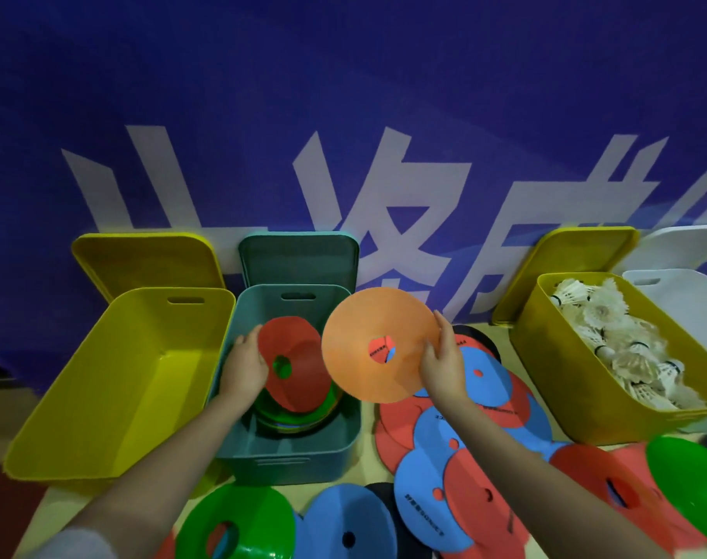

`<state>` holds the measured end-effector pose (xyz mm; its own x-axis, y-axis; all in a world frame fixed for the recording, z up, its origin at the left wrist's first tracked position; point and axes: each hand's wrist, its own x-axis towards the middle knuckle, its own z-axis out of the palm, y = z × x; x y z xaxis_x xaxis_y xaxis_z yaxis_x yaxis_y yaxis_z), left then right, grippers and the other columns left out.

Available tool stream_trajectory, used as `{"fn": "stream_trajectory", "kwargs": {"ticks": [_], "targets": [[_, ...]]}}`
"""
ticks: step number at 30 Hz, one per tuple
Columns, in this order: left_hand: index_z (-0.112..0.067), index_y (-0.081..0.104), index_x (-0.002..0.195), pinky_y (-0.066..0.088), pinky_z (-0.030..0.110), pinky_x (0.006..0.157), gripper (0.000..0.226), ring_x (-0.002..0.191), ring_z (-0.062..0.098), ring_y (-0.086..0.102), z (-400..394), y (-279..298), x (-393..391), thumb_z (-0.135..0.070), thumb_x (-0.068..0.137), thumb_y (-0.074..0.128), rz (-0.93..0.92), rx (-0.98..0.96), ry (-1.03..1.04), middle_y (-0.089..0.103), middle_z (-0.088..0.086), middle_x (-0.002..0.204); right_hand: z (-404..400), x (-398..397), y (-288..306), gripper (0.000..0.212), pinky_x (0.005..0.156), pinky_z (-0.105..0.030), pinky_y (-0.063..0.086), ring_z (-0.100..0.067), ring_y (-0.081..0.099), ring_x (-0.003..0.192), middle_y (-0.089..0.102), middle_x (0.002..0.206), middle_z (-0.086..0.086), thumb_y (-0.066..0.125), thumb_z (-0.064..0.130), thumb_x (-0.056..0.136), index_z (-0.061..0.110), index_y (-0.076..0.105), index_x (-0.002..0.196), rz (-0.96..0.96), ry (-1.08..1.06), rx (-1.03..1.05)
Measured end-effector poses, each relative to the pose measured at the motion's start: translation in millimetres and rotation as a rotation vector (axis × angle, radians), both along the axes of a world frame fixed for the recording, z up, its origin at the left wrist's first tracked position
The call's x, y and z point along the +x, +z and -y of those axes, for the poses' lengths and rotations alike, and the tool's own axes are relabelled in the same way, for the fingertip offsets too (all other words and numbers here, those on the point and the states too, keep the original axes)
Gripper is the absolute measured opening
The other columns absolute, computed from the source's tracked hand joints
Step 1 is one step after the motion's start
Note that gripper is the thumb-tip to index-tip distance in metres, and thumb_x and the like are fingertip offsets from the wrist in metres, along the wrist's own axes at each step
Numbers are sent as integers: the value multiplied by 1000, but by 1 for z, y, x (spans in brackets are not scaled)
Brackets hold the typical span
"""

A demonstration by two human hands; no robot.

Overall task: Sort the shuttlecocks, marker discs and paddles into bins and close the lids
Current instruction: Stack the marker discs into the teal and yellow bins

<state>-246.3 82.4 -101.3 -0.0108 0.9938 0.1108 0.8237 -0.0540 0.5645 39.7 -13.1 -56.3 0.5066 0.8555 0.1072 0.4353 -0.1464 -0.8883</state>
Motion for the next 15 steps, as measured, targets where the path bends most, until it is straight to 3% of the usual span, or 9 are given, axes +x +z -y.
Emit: {"fn": "stream_trajectory", "kwargs": {"ticks": [3, 8, 10, 12, 15], "targets": [[-3, 45, 135, 49, 45, 83, 48, 99, 41, 57, -11, -16, -6, 4, 88, 43, -37, -71, -13, 56, 25, 110, -2, -18, -1, 51, 86, -47, 48, -29, 58, 96, 59, 117, -15, 40, 6, 97, 17, 32, 146, 77, 66, 13], [4, 50, 126, 46, 44, 88, 42, 103, 42, 56, -19, -30, -10, 2, 84, 46, -62, -189, -23, 55, 26, 112, -13, -44, -2, 52, 71, -33, 48, -15, 55, 77, 56, 99, 2, 40, 9, 98, 20, 28, 148, 144, 113, 3], [5, 51, 126, 42, 43, 97, 42, 112, 41, 52, -16, -19, -7, 2, 85, 47, -15, -138, -28, 51, 26, 121, -16, -57, 1, 52, 68, -28, 43, -16, 55, 75, 59, 99, -1, 40, 10, 98, 20, 28, 148, 202, 170, 9], [1, 51, 132, 38, 41, 103, 44, 121, 35, 48, -12, -5, -10, 1, 88, 47, 51, 7, -53, 50, 20, 129, -21, -70, 2, 52, 70, -34, 48, -24, 60, 81, 63, 108, -10, 40, 12, 99, 21, 27, 149, 275, 230, -11], [-7, 51, 134, 40, 42, 100, 44, 121, 32, 47, -4, 12, -23, -3, 91, 48, 56, 148, -86, 50, 13, 131, -32, -89, -2, 57, 68, -39, 50, -30, 62, 80, 64, 109, -15, 39, 9, 98, 23, 22, 150, 391, 286, -78]]}}
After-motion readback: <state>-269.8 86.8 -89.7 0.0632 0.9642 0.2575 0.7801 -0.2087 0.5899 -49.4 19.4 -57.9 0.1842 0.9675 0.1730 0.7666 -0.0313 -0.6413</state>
